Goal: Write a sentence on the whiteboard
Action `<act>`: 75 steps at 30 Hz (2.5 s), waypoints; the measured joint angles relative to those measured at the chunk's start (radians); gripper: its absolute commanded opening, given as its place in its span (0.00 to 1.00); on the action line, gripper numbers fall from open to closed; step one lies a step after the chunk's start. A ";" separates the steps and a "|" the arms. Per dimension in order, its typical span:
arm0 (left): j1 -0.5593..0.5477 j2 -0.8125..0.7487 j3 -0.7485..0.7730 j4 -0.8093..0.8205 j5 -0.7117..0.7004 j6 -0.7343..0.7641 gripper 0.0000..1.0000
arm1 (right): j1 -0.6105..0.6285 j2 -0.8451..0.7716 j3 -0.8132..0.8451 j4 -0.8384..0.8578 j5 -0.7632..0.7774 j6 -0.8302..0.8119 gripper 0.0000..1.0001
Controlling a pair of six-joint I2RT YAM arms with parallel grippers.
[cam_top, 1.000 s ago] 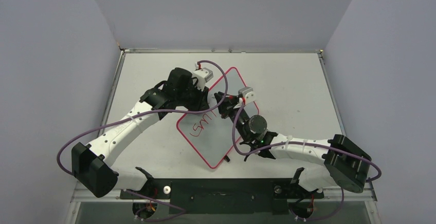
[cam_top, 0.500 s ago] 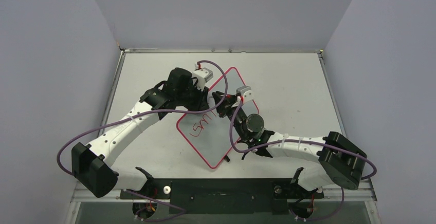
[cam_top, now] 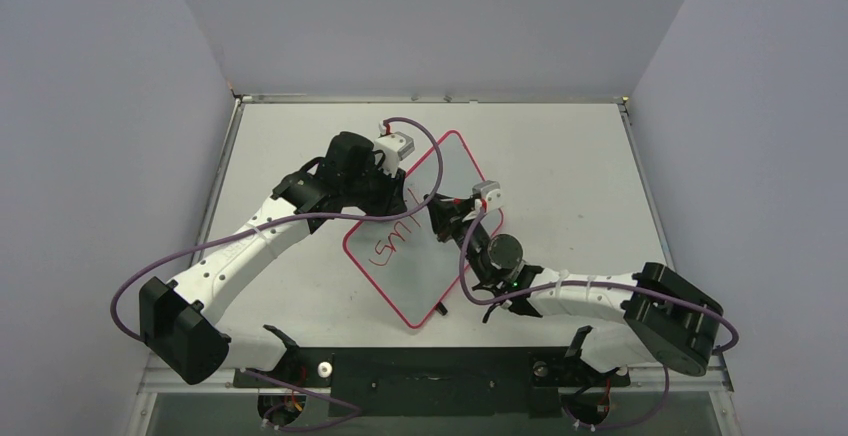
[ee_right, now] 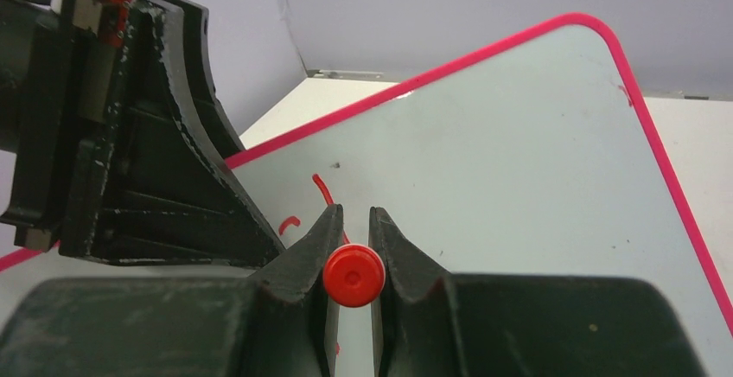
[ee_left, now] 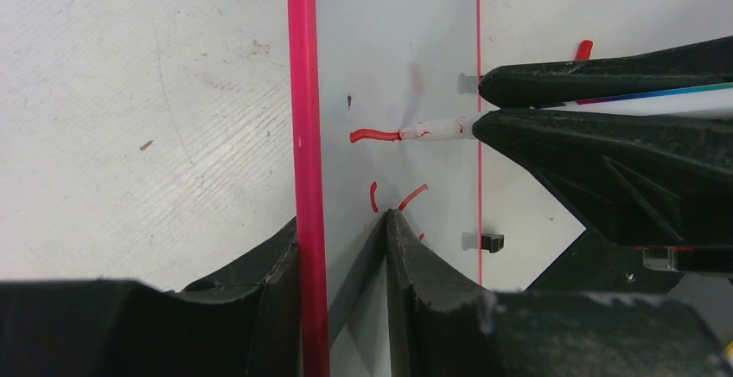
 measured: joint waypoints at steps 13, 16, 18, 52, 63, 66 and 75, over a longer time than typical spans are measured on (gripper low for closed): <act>0.000 0.000 0.000 0.000 -0.001 0.000 0.00 | 0.000 -0.032 -0.073 -0.005 0.021 0.038 0.00; 0.000 0.000 0.000 0.000 -0.001 0.000 0.00 | 0.000 -0.033 -0.073 -0.006 0.025 0.038 0.00; 0.000 0.000 0.000 0.000 -0.001 0.000 0.00 | 0.000 -0.033 -0.073 -0.007 0.027 0.037 0.00; 0.000 -0.001 0.000 0.000 -0.001 0.000 0.00 | -0.021 -0.069 0.012 -0.105 0.037 -0.053 0.00; 0.000 -0.001 0.000 0.000 -0.001 0.000 0.00 | -0.044 -0.016 0.027 -0.082 0.036 -0.052 0.00; 0.000 -0.001 -0.001 0.000 -0.001 0.000 0.00 | -0.055 -0.008 0.027 -0.068 0.037 -0.051 0.00; 0.000 -0.002 -0.001 0.000 -0.001 0.000 0.00 | -0.106 0.013 0.036 -0.050 0.036 -0.045 0.00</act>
